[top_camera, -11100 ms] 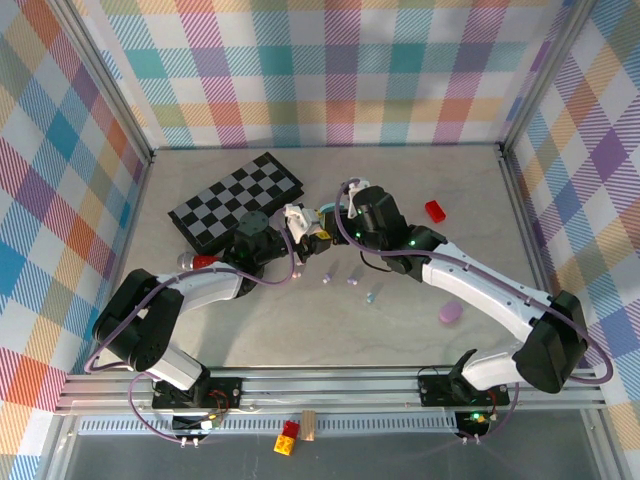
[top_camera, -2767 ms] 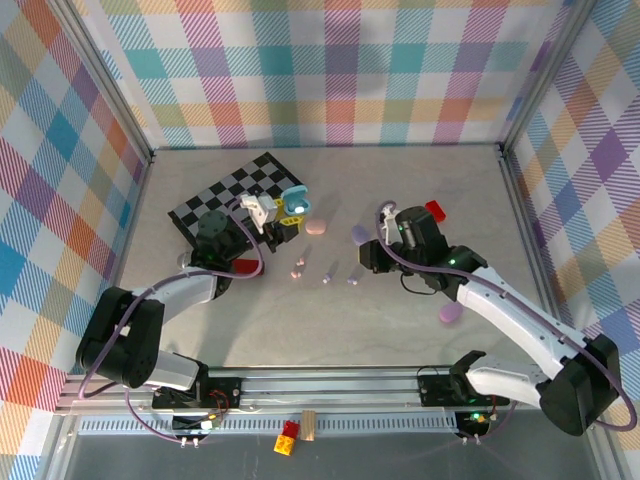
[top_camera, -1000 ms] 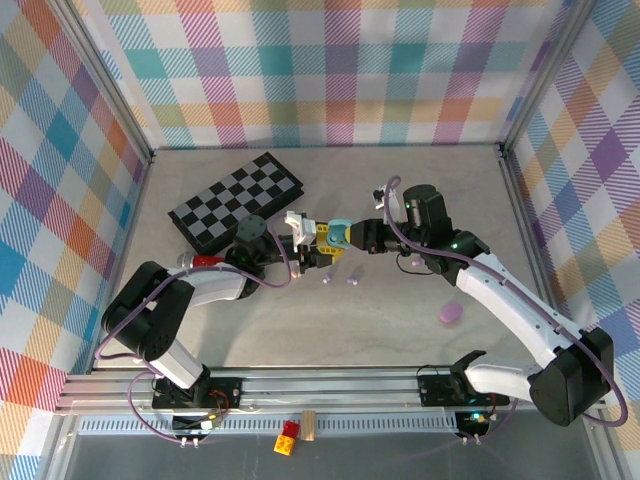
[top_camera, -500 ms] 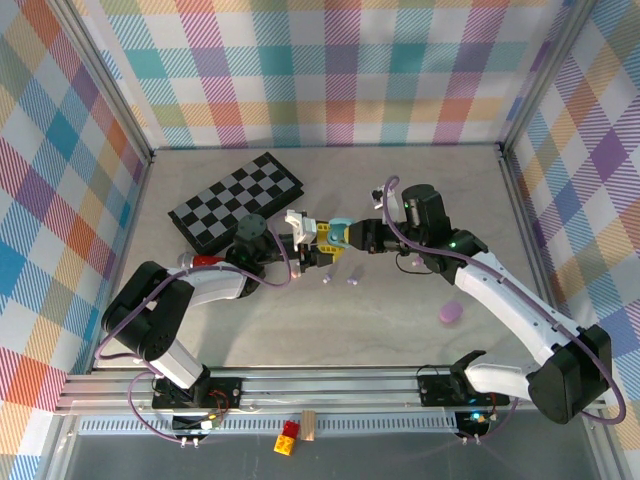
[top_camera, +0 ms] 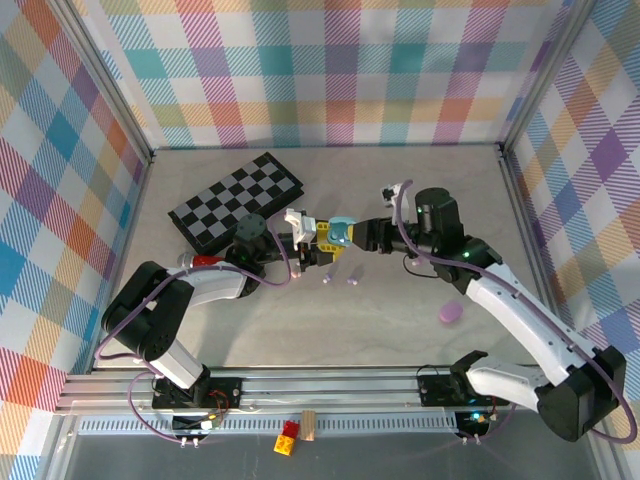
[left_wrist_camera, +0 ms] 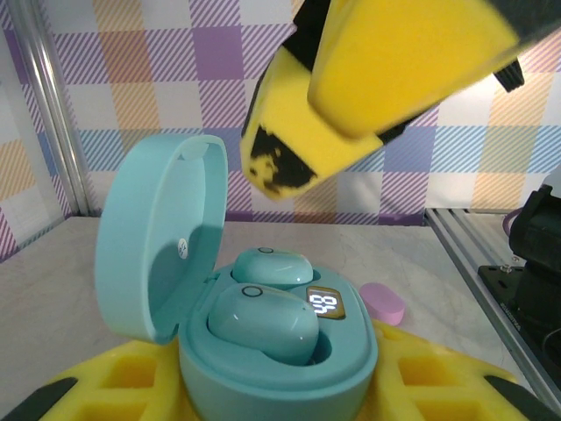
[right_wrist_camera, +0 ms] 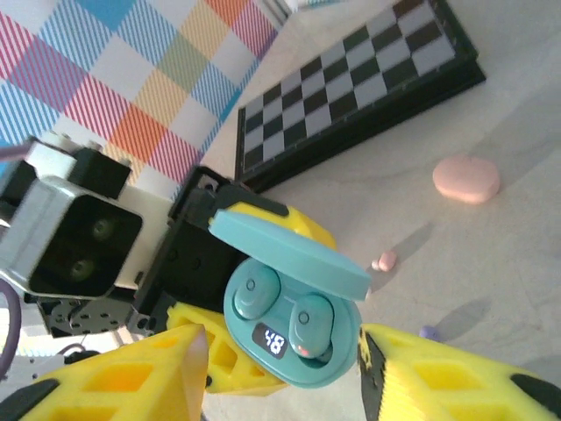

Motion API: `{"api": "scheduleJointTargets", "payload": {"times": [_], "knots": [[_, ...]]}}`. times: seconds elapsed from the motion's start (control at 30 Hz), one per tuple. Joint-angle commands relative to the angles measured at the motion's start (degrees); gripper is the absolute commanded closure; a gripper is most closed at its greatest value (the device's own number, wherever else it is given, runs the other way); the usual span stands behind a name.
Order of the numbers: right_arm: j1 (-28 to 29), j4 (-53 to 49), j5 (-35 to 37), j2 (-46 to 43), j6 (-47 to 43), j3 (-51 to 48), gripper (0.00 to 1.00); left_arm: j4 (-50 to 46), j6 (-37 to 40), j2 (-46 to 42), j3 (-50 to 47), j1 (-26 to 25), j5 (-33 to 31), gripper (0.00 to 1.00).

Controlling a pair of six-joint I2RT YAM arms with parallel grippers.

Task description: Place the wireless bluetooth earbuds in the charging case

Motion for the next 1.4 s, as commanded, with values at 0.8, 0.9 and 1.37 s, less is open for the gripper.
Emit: {"api": "scheduleJointTargets", "payload": {"times": [0.8,0.9,1.37], "knots": [[-0.4,3.2,-12.8,5.8,-8.4,5.3,0.32,8.5,-3.4,2.0,2.6,-0.3,0.2,0.63],[-0.4,3.1,-11.1,4.5,-8.3,4.6,0.32,8.4,-3.4,1.7,2.5,-0.3,-0.2,0.63],[-4.9,19.6,-10.4,0.8,19.9,-9.0,0.23,8.8,-3.1,0.7,3.2,-0.3,-0.6,0.63]]}}
